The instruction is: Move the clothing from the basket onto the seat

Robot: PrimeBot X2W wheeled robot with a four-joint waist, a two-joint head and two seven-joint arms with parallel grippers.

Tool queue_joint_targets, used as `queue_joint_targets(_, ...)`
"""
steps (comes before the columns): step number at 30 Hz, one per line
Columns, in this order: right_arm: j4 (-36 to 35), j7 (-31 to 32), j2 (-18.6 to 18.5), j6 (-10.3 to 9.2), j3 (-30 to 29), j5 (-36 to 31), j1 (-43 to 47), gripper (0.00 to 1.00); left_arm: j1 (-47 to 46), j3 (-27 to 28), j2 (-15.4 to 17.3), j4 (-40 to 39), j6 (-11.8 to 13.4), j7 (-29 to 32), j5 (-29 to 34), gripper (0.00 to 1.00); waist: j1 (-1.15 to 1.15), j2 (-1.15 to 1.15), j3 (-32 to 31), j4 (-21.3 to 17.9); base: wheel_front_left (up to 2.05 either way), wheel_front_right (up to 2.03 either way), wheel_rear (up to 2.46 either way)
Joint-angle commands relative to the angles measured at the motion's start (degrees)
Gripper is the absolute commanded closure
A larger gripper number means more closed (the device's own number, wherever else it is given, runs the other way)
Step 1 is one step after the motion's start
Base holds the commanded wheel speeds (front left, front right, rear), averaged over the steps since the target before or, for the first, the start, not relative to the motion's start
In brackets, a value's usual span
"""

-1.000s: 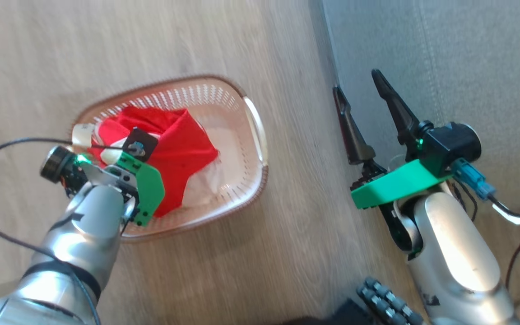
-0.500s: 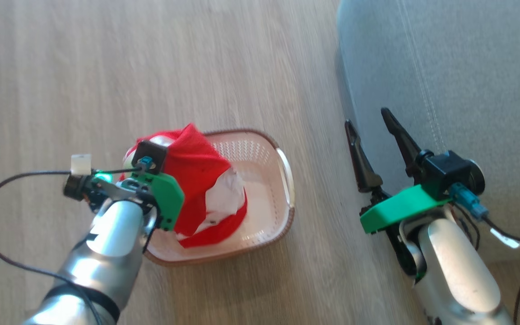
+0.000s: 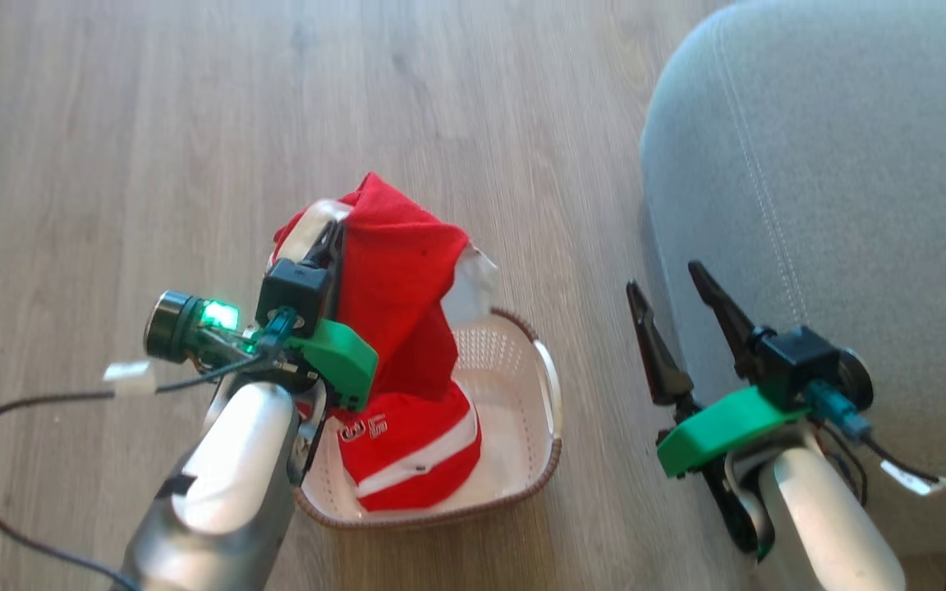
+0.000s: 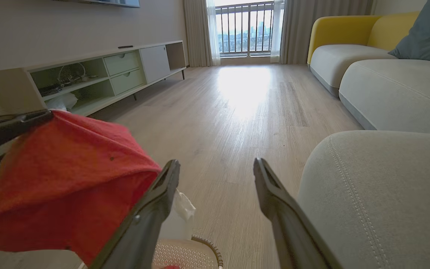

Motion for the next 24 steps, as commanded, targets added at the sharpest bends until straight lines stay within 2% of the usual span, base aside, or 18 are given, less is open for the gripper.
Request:
queue_joint_targets(1,-1.4,-0.5,-0.1,0.0,1.0,-0.4,0.3,0.0,-0.2,2.8,1.5,-5.7,0.7,-0.8,0.7,1.0,0.01,0.0,-2.0,0.8,0.0,0.0,0.0)
queue_joint_targets(7,-1.3,-0.5,-0.1,0.0,1.4,-0.6,1.6,0.0,4.1,4.1,1.4,-18.4,1.0,-0.8,2.4,1.0,0.01,0.0,-4.5,1.6,0.0,0.0,0.0)
queue_joint_targets(10,-1.6,-0.5,-0.1,0.0,1.7,1.8,2.2,0.0,5.5,4.8,1.2,-23.8,0.9,-0.8,2.8,1.0,0.01,0.0,-5.2,2.0,0.0,0.0,0.0)
queue_joint_targets(24,-2.8,-0.5,-0.1,0.0,3.0,1.2,2.5,0.0,7.6,8.1,-0.2,-43.6,-1.0,-0.8,3.9,1.0,0.01,0.0,-6.0,2.0,0.0,0.0,0.0)
